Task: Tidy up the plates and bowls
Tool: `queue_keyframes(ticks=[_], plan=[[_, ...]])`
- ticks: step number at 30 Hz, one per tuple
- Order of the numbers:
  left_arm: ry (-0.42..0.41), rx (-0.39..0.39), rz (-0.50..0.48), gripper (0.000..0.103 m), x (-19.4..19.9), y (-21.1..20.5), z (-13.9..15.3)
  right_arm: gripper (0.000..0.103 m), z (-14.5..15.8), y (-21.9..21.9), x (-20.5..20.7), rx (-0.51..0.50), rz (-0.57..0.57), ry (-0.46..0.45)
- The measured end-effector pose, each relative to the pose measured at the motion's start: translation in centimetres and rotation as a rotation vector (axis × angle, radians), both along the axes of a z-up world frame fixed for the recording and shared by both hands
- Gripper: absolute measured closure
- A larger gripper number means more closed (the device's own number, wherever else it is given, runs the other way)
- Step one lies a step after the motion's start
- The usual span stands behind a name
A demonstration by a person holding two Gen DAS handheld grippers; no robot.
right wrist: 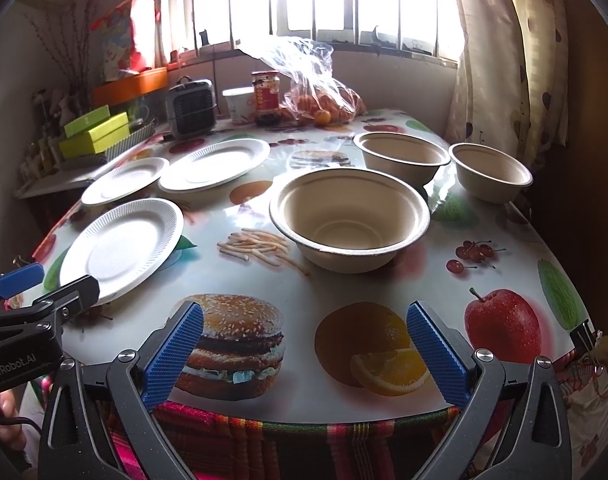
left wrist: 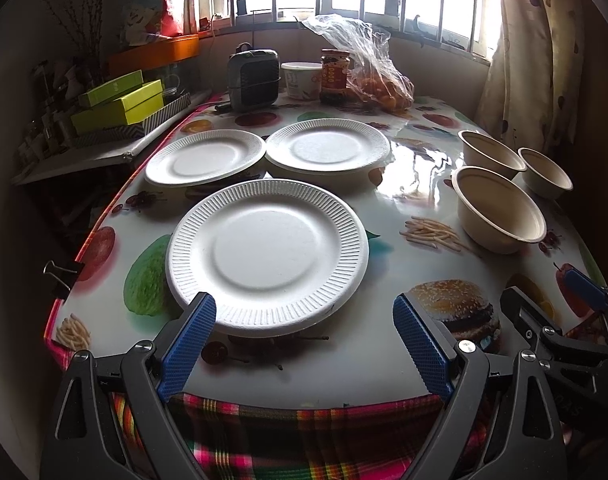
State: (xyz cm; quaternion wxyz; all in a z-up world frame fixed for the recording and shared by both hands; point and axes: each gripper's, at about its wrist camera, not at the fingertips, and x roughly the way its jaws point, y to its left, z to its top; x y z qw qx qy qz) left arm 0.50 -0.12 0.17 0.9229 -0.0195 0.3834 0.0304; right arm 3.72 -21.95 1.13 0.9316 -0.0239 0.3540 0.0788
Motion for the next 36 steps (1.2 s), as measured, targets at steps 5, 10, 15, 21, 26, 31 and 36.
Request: queue_keyframes(ticks=[5,10,15,21,26,31,36], plan=[[0.000,-0.001,0.001,0.012,0.00,0.06,0.01,0.000,-0.01,-0.01,0.00,-0.001,0.000,0.000],[0.000,0.000,0.001,0.012,0.01,0.03,0.01,0.000,0.02,-0.02,-0.01,-0.001,0.001,0.001],[-0.002,-0.001,0.002,0.012,-0.06,0.12,0.02,0.000,0.01,-0.04,0.01,0.000,0.000,0.000],[-0.001,-0.001,0.001,0.012,-0.03,0.09,0.03,0.000,0.07,-0.03,0.01,-0.001,0.000,-0.001],[-0.001,-0.001,0.001,0.012,-0.03,0.14,0.03,0.000,0.08,-0.05,0.00,0.000,0.000,0.001],[-0.001,-0.001,0.001,0.012,-0.03,0.14,0.03,0.000,0.11,-0.09,0.03,0.000,-0.001,-0.002],[-0.006,-0.004,0.002,0.012,0.02,0.40,0.24,0.000,0.38,-0.23,0.02,0.006,0.005,-0.005]])
